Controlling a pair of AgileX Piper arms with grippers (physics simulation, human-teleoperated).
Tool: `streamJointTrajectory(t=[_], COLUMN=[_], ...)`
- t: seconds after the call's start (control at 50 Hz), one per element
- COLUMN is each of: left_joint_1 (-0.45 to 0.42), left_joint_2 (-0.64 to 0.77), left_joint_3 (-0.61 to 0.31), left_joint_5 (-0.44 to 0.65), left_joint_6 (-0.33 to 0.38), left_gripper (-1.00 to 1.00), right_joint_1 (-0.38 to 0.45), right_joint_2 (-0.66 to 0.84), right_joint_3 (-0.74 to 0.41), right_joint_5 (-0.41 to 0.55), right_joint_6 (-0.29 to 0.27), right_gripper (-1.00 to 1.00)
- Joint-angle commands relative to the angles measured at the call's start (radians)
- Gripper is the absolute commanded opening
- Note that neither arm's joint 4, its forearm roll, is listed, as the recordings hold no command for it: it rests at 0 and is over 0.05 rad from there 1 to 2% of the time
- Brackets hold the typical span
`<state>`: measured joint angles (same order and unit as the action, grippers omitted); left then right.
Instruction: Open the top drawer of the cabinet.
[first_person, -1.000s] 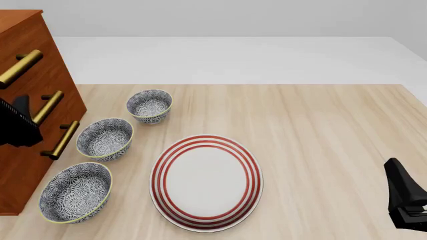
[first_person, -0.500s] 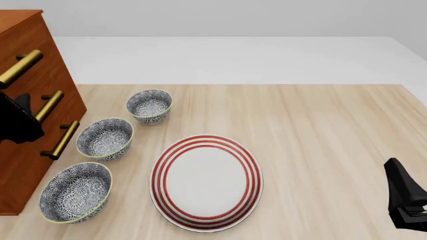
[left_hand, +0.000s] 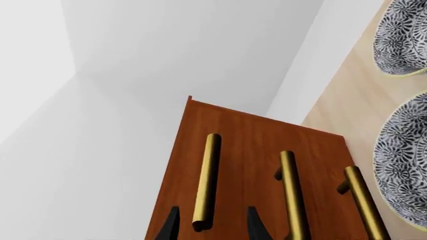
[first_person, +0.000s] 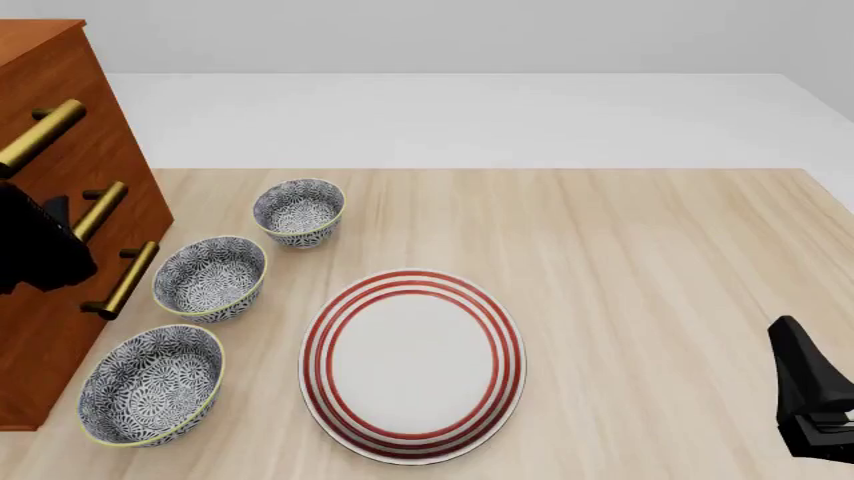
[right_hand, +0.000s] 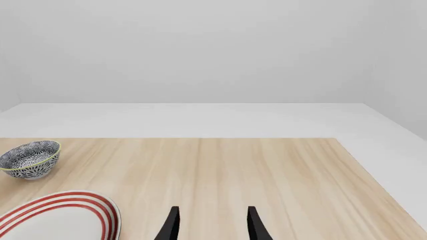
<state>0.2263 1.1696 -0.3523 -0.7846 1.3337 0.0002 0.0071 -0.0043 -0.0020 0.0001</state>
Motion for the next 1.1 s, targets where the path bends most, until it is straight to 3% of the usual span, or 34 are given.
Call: streamJointTrajectory(t=[0.02,0.42,0.68,0.74,0.76,1.1], left_joint_1=[0.015,0.033,0.049,0.052,0.055,0.049], left_joint_2=[0.035,0.069,0.143,0.183,0.187,0.191], left_joint_3=[-0.003,-0.033,-0.008,0.012,0.013,0.026], left_joint_5=[-0.020,-0.024,-0.118,-0.170,-0.183,-0.179], left_joint_6=[0.008,0.015,0.021,0.055,0.056,0.068], left_gripper=[1.00,1.00,1.00,1.00,-1.00,-1.00], right_joint_1=[0.000,0.000,0.000,0.000,0.000,0.000], right_joint_2=[0.000,0.000,0.000,0.000,0.000,0.000], right_joint_3=[0.000,0.000,0.000,0.000,0.000,0.000], right_joint_5=[0.000,0.000,0.000,0.000,0.000,0.000], right_joint_6=[0.000,0.000,0.000,0.000,0.000,0.000], right_gripper=[1.00,1.00,1.00,1.00,1.00,1.00])
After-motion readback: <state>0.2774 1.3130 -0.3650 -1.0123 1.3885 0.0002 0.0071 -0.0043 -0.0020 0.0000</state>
